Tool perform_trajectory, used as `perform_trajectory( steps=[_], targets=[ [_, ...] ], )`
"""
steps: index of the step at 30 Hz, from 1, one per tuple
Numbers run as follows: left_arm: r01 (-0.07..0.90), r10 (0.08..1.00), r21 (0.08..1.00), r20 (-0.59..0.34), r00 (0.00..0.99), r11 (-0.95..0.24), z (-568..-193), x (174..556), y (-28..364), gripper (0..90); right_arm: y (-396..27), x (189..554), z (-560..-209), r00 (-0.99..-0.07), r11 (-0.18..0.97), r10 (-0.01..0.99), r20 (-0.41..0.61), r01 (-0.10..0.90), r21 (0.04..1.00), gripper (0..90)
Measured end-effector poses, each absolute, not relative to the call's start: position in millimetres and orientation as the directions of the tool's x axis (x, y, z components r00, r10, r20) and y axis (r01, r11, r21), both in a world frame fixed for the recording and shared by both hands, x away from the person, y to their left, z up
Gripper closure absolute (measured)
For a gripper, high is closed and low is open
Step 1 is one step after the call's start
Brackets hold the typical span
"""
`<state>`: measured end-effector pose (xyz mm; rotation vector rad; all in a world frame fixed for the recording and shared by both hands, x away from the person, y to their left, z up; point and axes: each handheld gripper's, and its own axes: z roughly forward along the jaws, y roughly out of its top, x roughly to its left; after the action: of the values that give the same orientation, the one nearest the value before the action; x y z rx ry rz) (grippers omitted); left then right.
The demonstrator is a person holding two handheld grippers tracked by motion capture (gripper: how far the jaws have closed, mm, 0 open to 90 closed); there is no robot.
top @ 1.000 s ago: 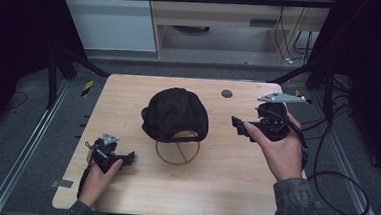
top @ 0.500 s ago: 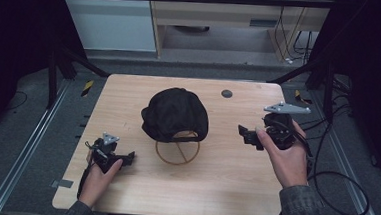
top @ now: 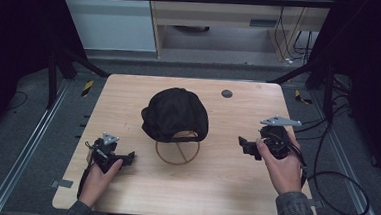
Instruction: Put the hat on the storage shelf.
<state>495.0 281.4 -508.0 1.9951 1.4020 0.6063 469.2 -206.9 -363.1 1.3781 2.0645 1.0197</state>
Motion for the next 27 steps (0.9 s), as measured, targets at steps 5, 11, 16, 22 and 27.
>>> perform_trajectory(
  steps=[5,11,16,22,27],
  targets=[
    [0.659,0.943,0.711,0.018,0.332,-0.246,-508.0,495.0,281.4,0.0,-204.9,469.5,-378.3,-0.389,0.236,0.921,0.015,0.59,0.772,11.0],
    [0.659,0.943,0.711,0.019,0.331,-0.246,-508.0,495.0,281.3,0.0,-200.3,469.4,-403.0,-0.397,0.252,0.918,0.008,0.597,0.762,10.8],
    [0.66,0.944,0.711,0.019,0.33,-0.245,-508.0,495.0,281.0,0.0,-194.6,468.8,-422.0,-0.404,0.254,0.914,0.023,0.615,0.747,10.8],
    [0.66,0.944,0.71,0.019,0.33,-0.245,-507.9,494.9,280.8,0.0,-186.4,467.7,-444.5,-0.413,0.261,0.91,0.037,0.639,0.723,10.8],
    [0.66,0.944,0.71,0.019,0.329,-0.244,-508.0,494.9,280.7,0.0,-178.6,470.3,-461.7,-0.412,0.259,0.91,0.049,0.655,0.71,10.9]
  ],
)
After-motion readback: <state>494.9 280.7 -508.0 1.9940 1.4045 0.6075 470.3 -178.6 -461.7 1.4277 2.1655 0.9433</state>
